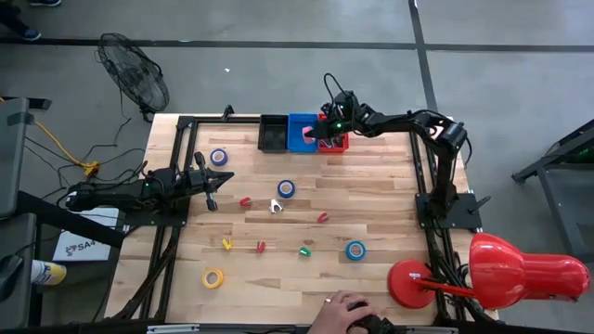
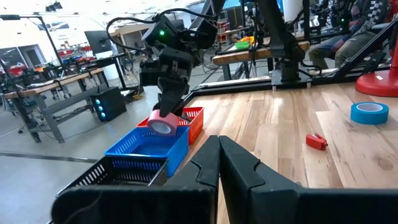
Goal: Pick and place Stapler, Stapler remover, tape
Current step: Put the pink tape into the blue bin, then put the light blue tape into the blue bin
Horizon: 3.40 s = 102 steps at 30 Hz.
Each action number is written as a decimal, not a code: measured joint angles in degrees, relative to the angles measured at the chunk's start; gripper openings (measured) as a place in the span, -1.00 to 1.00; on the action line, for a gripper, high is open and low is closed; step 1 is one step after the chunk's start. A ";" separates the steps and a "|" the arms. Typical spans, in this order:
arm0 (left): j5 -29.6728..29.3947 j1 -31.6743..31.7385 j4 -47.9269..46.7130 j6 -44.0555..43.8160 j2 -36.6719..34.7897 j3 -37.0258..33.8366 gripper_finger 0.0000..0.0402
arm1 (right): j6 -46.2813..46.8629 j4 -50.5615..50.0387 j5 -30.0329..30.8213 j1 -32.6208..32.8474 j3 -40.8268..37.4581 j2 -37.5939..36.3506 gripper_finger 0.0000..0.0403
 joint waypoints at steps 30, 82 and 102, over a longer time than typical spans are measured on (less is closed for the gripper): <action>0.01 0.00 0.01 -0.01 -0.01 0.00 -0.99 | -0.84 -1.68 2.10 0.00 0.00 0.00 -0.39; 0.00 0.00 0.00 -0.01 -0.01 0.00 -0.99 | -8.86 -11.02 0.01 0.38 5.83 -0.02 0.09; 0.00 0.00 0.00 0.00 0.00 0.00 -0.99 | -35.37 -38.15 14.31 3.76 17.51 -0.02 0.08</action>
